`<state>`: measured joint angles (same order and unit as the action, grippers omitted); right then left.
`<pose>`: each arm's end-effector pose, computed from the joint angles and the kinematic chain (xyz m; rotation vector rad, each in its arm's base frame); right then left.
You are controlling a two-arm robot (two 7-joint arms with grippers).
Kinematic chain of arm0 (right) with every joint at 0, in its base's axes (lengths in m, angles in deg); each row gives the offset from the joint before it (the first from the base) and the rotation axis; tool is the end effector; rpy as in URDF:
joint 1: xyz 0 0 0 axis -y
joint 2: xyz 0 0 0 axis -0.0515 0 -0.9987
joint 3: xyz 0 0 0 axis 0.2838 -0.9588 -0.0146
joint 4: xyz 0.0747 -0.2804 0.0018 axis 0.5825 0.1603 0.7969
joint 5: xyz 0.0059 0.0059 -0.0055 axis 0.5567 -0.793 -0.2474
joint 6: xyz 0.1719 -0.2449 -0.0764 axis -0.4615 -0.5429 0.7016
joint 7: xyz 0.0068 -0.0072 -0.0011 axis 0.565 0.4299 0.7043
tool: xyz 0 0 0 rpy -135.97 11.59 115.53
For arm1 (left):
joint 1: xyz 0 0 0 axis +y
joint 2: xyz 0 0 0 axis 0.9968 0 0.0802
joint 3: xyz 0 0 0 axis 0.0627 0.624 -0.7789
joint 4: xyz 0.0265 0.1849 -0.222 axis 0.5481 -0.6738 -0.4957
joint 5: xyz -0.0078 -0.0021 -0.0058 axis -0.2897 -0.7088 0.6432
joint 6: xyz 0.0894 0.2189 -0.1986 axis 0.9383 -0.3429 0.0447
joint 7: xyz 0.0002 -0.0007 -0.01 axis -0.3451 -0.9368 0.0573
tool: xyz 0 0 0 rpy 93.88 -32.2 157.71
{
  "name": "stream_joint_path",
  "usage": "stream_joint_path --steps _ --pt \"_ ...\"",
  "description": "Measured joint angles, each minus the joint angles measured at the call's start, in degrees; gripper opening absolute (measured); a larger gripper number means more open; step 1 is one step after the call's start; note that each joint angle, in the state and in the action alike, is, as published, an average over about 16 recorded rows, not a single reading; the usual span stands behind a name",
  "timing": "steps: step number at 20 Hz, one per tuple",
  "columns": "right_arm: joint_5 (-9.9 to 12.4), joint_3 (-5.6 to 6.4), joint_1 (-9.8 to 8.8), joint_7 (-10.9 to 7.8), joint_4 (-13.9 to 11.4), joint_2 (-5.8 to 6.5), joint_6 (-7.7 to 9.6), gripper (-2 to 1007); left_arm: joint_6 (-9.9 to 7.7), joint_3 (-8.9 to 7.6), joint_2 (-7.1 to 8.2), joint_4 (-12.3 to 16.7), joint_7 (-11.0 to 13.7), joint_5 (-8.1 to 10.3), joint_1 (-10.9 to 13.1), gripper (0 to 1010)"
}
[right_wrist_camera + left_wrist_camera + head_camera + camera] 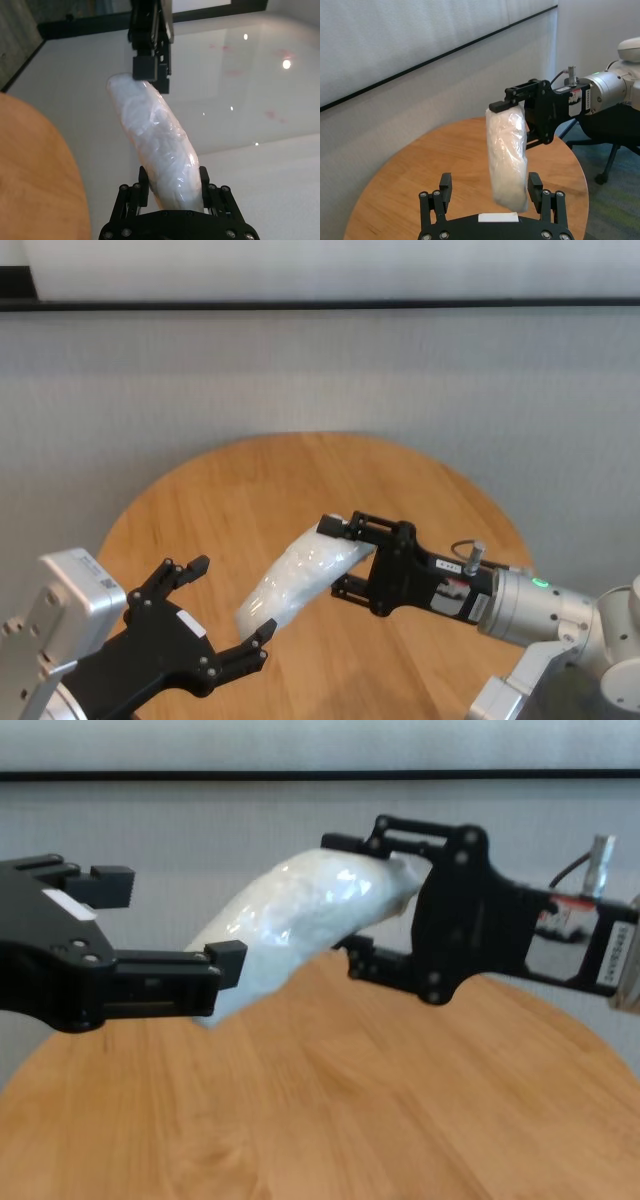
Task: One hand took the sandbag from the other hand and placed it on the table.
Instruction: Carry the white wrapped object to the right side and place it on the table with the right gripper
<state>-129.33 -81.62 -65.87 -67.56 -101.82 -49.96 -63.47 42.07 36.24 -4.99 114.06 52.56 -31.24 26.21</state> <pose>0.4027 -0.0090 -0.2549 -0.1885 -1.4636 -0.3369 0.2076 0.0298 -0.1825 0.2037 -0.2076 0.8672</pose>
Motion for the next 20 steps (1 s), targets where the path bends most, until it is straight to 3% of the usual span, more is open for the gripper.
stream_joint_path --steps 2,5,10,15,18,20 --pt "-0.4 0.56 0.22 -0.67 -0.4 0.58 1.44 547 -0.01 0.01 0.0 0.0 0.0 0.0 0.0 1000" --pt "0.7 2.0 0.4 -3.26 -1.1 1.24 5.21 547 -0.02 0.03 0.0 0.0 0.0 -0.01 0.0 1000" --pt "6.0 5.83 0.54 -9.01 -1.3 0.97 15.92 547 -0.04 0.06 0.0 0.0 0.0 -0.01 -0.1 1000" --pt "13.1 9.5 0.9 -14.52 0.4 -0.86 27.8 547 -0.05 0.07 0.0 -0.1 0.0 -0.01 -0.1 1000" --pt "16.8 11.0 1.29 -16.64 2.2 -2.26 33.65 547 -0.06 0.07 -0.01 -0.1 0.0 -0.01 -0.1 1000" --pt "18.3 11.58 1.69 -16.92 3.7 -3.16 36.68 547 -0.06 0.07 -0.01 -0.1 0.0 -0.01 -0.1 1000"
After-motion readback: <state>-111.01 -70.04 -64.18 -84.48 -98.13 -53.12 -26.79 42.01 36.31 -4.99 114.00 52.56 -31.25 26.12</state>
